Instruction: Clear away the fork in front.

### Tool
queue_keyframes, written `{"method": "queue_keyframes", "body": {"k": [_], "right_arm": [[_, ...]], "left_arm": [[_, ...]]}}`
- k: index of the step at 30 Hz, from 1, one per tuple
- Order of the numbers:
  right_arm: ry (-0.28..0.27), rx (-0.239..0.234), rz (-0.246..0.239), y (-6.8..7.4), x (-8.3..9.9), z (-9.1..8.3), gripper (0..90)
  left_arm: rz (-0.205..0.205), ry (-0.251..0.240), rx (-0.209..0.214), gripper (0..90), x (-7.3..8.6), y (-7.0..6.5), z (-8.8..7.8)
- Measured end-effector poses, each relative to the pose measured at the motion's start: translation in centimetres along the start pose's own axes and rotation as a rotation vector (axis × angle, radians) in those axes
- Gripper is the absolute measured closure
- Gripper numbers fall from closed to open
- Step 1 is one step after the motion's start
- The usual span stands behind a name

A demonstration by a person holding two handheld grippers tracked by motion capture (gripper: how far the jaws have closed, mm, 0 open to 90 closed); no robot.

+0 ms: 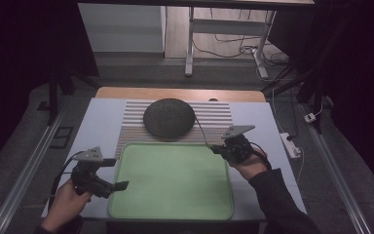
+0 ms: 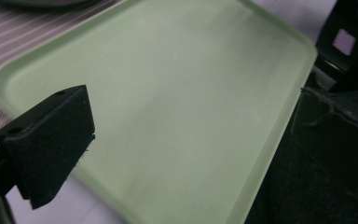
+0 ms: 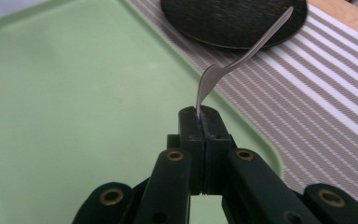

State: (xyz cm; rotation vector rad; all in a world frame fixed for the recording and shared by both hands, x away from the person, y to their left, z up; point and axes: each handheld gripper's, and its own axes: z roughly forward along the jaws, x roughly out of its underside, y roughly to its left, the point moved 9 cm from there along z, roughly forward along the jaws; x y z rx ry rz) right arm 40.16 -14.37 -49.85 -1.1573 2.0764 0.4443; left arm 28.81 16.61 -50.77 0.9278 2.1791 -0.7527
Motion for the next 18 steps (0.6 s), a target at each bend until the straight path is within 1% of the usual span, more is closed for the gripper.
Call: {"method": "queue_keyframes", "body": {"k": [1,2,4,5,6,7,8,10,11,12,13,14,16,17,18], "right_arm": [[-0.004,-0.004,-0.003,0.3,0.1,-0.2,89.8],[-0.007,-0.008,-0.005,0.6,0.1,-0.4,89.8],[-0.013,-0.020,-0.005,1.2,0.2,-0.8,89.7],[-0.015,-0.027,-0.006,1.5,0.3,-1.0,89.7],[-0.016,-0.034,-0.007,1.8,0.4,-1.1,89.7],[-0.018,-0.045,-0.009,2.1,0.5,-1.3,89.8],[-0.018,-0.045,-0.009,2.1,0.5,-1.3,89.8],[-0.016,-0.056,-0.014,2.7,0.7,-1.5,89.8],[-0.017,-0.071,-0.020,3.3,0.8,-1.7,89.7],[-0.017,-0.071,-0.020,3.3,0.8,-1.7,89.7],[-0.022,-0.090,-0.023,4.0,0.9,-1.8,89.7],[-0.022,-0.090,-0.023,4.0,0.9,-1.8,89.7],[-0.030,-0.105,-0.027,4.6,0.9,-2.0,89.7],[-0.028,-0.121,-0.034,5.3,0.9,-2.1,89.7],[-0.031,-0.130,-0.039,5.7,0.9,-2.1,89.7]], "left_arm": [[0.020,0.019,0.009,0.0,-1.1,0.1,0.6],[0.020,0.019,0.009,0.0,-1.1,0.1,0.6],[0.046,0.029,0.010,0.0,-2.3,0.1,1.2],[0.066,0.042,0.020,0.0,-3.3,0.1,1.9],[0.066,0.042,0.020,0.0,-3.3,0.1,1.9],[0.076,0.049,0.023,0.0,-3.8,0.1,2.3],[0.084,0.060,0.026,0.0,-4.2,0.1,2.6],[0.101,0.081,0.027,0.0,-4.9,0.1,3.3],[0.110,0.088,0.027,0.0,-5.2,0.1,3.6],[0.115,0.092,0.029,0.0,-5.6,0.2,3.9],[0.119,0.093,0.032,0.0,-5.9,0.2,4.2],[0.121,0.093,0.036,0.0,-6.3,0.2,4.5],[0.132,0.094,0.042,0.0,-6.9,0.3,5.1],[0.135,0.091,0.042,0.0,-7.1,0.3,5.4],[0.138,0.090,0.041,0.0,-7.3,0.3,5.7]]}}
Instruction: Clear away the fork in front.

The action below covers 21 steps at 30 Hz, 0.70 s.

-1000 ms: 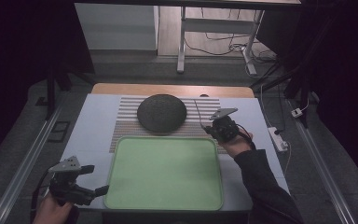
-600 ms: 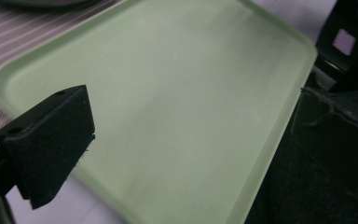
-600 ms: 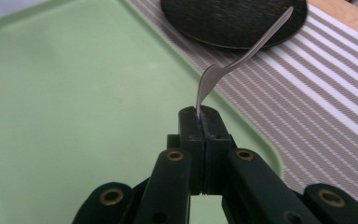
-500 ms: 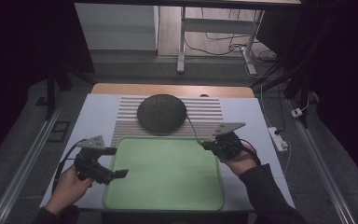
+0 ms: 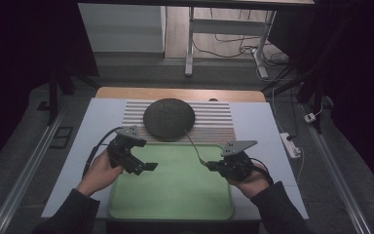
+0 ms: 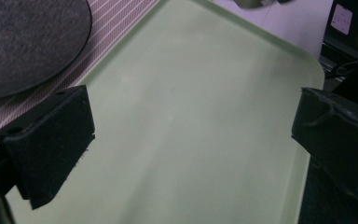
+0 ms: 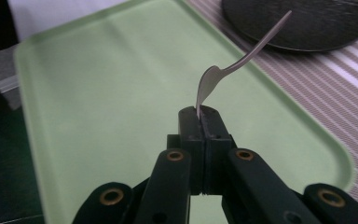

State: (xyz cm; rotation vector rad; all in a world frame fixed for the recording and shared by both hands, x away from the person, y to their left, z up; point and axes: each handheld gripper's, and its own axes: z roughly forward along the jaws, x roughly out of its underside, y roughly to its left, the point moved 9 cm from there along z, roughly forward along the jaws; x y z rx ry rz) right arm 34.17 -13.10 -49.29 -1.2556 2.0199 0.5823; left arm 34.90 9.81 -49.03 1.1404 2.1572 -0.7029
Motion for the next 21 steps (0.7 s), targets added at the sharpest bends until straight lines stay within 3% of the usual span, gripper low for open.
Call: {"method": "queue_keyframes", "body": {"k": [2,5,7,8,12,14,17,19,20,21], "right_arm": [[0.001,-0.008,-0.003,0.4,0.0,0.0,89.7],[-0.004,-0.069,-0.001,2.1,0.1,0.2,89.8],[-0.007,-0.083,-0.004,2.5,0.1,0.3,89.8],[-0.005,-0.109,-0.017,3.5,0.1,0.5,89.7],[0.000,-0.154,-0.054,5.0,-0.1,1.1,89.8],[0.005,-0.163,-0.061,5.4,-0.1,1.3,89.8],[0.019,-0.212,-0.094,7.3,-0.1,1.8,89.8],[0.021,-0.237,-0.113,8.1,-0.2,2.0,89.8],[0.021,-0.253,-0.124,8.6,-0.2,2.1,89.8],[0.021,-0.253,-0.124,8.6,-0.2,2.1,89.8]], "left_arm": [[0.020,-0.004,-0.010,0.0,-0.3,0.0,0.4],[0.035,-0.035,0.006,0.0,-0.3,-0.3,0.9],[0.049,-0.024,0.012,0.0,0.1,-0.6,1.0],[0.058,-0.024,0.010,0.0,0.3,-0.8,0.9],[0.065,-0.027,0.025,0.0,0.6,-1.3,0.7],[0.077,-0.012,0.020,0.0,1.0,-1.5,0.7],[0.094,0.013,0.041,0.0,1.7,-2.0,0.9],[0.124,0.041,0.051,0.0,2.3,-2.3,1.2],[0.161,0.071,0.062,0.0,2.7,-2.6,1.6],[0.161,0.071,0.062,0.0,2.7,-2.6,1.6]]}}
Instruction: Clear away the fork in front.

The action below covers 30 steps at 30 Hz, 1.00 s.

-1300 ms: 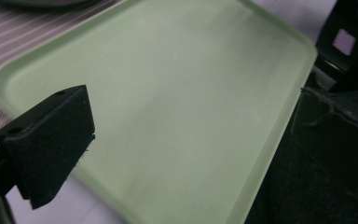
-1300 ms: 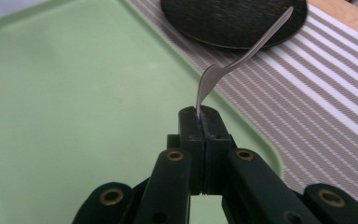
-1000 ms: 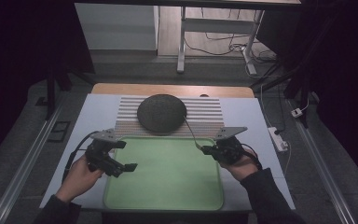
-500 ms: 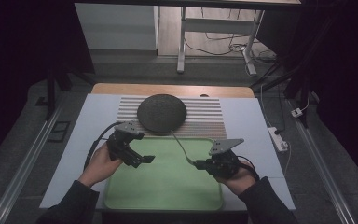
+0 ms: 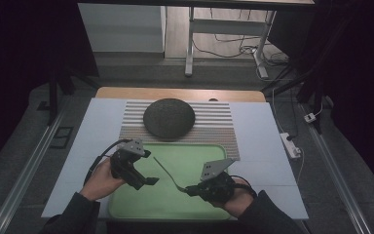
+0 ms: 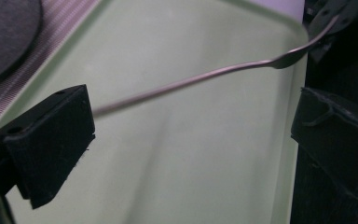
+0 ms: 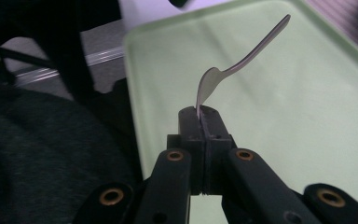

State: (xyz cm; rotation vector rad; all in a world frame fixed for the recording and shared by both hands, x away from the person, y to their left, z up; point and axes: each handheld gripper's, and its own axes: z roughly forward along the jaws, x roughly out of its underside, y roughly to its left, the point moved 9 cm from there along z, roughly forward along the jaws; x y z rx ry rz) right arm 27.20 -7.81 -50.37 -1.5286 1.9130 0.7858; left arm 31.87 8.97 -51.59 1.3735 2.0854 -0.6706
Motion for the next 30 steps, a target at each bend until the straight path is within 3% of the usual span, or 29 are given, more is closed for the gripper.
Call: {"method": "queue_keyframes", "body": {"k": [1,4,7,13,17,24,28,30], "right_arm": [[0.008,-0.034,-0.028,0.8,-0.1,0.3,89.8],[0.007,-0.061,-0.047,1.5,-0.3,0.5,89.8],[0.004,-0.083,-0.053,1.9,-0.4,0.5,89.8],[0.022,-0.142,-0.092,2.6,-0.5,0.4,89.8],[0.032,-0.169,-0.117,3.1,-0.4,0.3,89.8],[0.057,-0.194,-0.136,3.5,-0.1,0.5,89.8],[0.072,-0.208,-0.146,3.6,0.1,0.6,89.7],[0.075,-0.219,-0.148,3.7,0.2,0.6,89.7]], "left_arm": [[0.012,0.009,0.020,0.1,0.1,-0.3,0.3],[0.058,0.037,0.050,1.9,0.4,-0.8,0.8],[0.127,0.090,0.052,4.4,1.0,-1.4,1.5],[0.228,0.146,0.049,23.2,1.7,-1.9,2.1],[0.264,0.148,0.055,33.8,1.7,-2.3,2.1],[0.321,0.195,0.101,42.7,2.1,-3.2,2.5],[0.326,0.229,0.148,50.8,2.4,-3.6,2.7],[0.309,0.242,0.179,57.6,2.4,-3.8,2.8]]}}
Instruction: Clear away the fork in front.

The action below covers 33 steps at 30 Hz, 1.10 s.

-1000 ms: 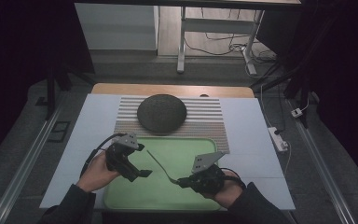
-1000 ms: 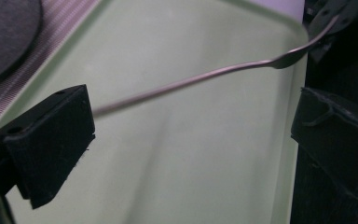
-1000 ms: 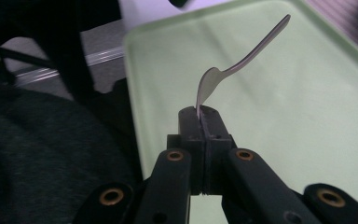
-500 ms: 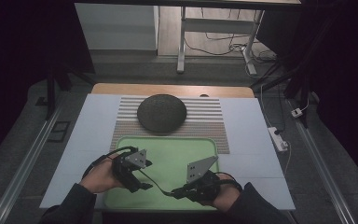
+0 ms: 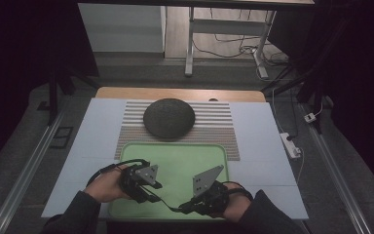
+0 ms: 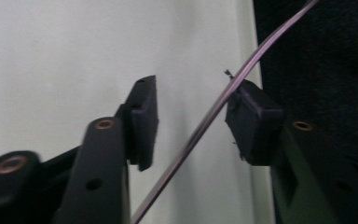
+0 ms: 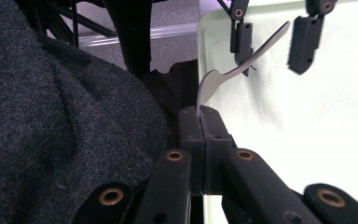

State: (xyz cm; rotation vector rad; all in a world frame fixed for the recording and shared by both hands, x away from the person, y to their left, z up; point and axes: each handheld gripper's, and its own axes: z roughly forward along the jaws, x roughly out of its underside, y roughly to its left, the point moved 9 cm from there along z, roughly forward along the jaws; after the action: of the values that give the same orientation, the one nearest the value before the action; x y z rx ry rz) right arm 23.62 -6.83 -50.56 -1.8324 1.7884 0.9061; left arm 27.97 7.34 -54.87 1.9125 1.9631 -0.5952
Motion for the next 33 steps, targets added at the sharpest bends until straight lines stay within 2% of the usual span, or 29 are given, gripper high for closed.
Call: {"method": "queue_keyframes", "body": {"k": [2,4,5,11,14,19,21,22,24,26,28,29,30,31,32,33], "right_arm": [[0.000,-0.011,-0.002,0.0,0.1,-0.1,89.7],[0.004,-0.014,0.005,0.0,0.1,-0.1,89.7],[0.006,-0.019,0.005,0.0,0.2,-0.2,89.6],[0.003,-0.040,0.013,-0.2,0.3,-0.3,89.7],[-0.001,-0.055,0.024,-0.1,0.3,-0.3,89.6],[-0.004,-0.091,0.024,0.1,0.5,-0.2,88.9],[-0.009,-0.096,0.014,0.0,0.6,-0.2,87.8],[-0.007,-0.088,0.026,-0.2,0.7,-0.4,86.2],[-0.015,-0.075,0.025,-0.6,0.8,-0.5,83.4],[-0.015,-0.064,0.036,-0.8,0.9,-0.6,82.2],[-0.024,-0.035,0.049,-1.4,1.0,-0.9,75.7],[-0.029,-0.023,0.054,-1.7,1.0,-1.0,74.0],[-0.033,-0.005,0.060,-1.9,1.0,-1.2,71.4],[-0.041,0.014,0.062,-2.2,1.0,-1.4,69.4],[-0.048,0.029,0.075,-2.5,1.0,-1.6,68.4],[-0.052,0.043,0.084,-2.8,1.0,-1.8,66.4]], "left_arm": [[0.002,-0.001,0.032,62.1,0.0,-0.2,0.1],[0.009,0.000,0.043,65.0,-0.1,-0.3,0.2],[0.027,0.004,0.040,69.7,-0.1,-0.4,0.3],[0.099,0.002,0.031,75.5,-0.3,-0.7,0.4],[0.146,0.016,0.034,77.0,-0.2,-1.0,0.5],[0.251,0.021,0.032,81.3,-0.1,-1.7,0.8],[0.273,0.034,0.037,83.0,-0.1,-1.9,0.8],[0.277,0.039,0.044,84.9,-0.1,-2.0,0.8],[0.275,0.043,0.065,86.4,-0.1,-2.3,0.8],[0.236,0.056,0.090,86.5,-0.3,-2.5,0.8],[0.182,0.054,0.086,86.6,-0.4,-2.3,0.6],[0.182,0.054,0.086,86.6,-0.4,-2.3,0.6],[0.164,0.047,0.081,86.6,-0.4,-2.1,0.5],[0.126,0.036,0.069,86.6,-0.3,-1.8,0.3],[0.126,0.036,0.069,86.6,-0.3,-1.8,0.3],[0.086,0.028,0.048,86.6,-0.2,-1.3,0.2]]}}
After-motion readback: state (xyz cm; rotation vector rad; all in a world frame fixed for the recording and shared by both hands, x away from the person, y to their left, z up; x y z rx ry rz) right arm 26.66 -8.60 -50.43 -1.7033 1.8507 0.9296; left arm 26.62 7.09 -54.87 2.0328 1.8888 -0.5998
